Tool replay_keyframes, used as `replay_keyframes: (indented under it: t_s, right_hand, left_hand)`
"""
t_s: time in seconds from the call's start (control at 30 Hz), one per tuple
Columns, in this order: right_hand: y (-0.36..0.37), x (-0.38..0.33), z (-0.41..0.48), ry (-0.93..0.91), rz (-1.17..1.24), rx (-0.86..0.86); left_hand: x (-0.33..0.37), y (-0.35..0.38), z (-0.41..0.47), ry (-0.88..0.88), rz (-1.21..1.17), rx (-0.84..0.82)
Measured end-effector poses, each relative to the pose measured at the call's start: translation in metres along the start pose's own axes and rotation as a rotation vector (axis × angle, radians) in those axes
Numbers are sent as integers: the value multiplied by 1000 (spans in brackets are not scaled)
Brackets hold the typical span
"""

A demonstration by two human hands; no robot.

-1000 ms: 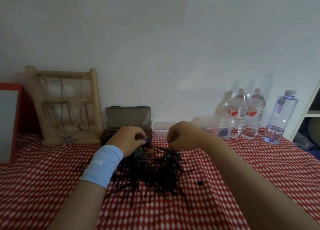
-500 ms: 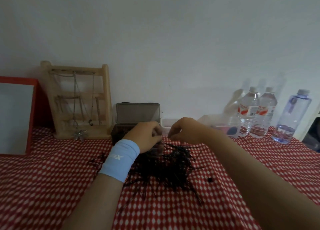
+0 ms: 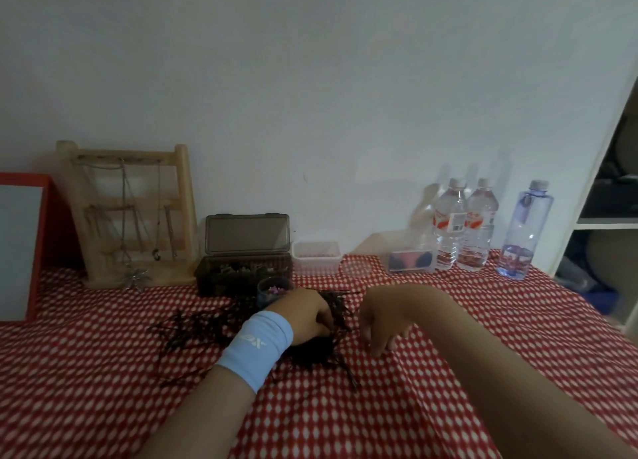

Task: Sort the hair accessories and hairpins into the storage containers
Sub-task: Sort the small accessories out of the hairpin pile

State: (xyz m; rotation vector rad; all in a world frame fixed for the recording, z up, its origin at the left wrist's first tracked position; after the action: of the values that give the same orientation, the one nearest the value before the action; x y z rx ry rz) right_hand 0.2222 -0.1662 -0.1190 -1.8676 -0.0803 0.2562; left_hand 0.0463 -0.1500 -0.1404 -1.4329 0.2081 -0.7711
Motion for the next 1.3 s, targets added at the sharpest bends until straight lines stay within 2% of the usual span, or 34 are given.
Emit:
replay_keyframes:
  t_s: [0.13,0.27,0.37,0.47,0.57,0.67,0.8,0.97,1.1,1.2,1.3]
  right_hand:
    - [-5,-1,7,-12,128,162]
    - [-11,-9,20,16,67,383]
    - [-10,-18,31,69,2,365]
    - [-2,-19,42,32,-16,336]
    - [6,-15,46,-7,-7,365]
    - [9,-12,50,-19,-20,430]
    - [4,-6,46,-32,142,471]
    - [-5,-2,41,-48,343,511]
    - [-9,-6,44,-98,369,525]
    - [-12,-13,44,-111,394,519]
    - [-14,-19,44,-116,454,509]
  left_hand:
    - [-6,-3,-4,-40,-23,6]
    - [-10,-11,-6,-68,-18,45]
    - [-8,-9,4,-88,99,61]
    - [-4,1,11,-80,234,-46]
    - [-9,5,14,-42,308,24]
    - [-11,4,17,-38,282,46]
    - [-11,-3,18,-32,139,22]
    - [-25,-6,9,-42,-85,182]
    - [-30,-15,3,-112,-366,278]
    - [-33,-22,-2,-116,-572,262]
    - [-36,-25,-6,-117,-681,270]
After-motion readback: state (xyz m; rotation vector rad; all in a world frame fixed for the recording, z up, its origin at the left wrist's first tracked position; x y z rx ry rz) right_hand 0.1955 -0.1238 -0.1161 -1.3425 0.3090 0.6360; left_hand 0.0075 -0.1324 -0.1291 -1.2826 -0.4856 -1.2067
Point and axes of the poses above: each hand's wrist, its own z-axis towards the middle knuckle, its own y-axis out of the palm, x = y × z, the point moved 2 cm from there along z, towards the middle knuckle, and after that the axes turned 11 degrees about x, right-handed, at the moved point
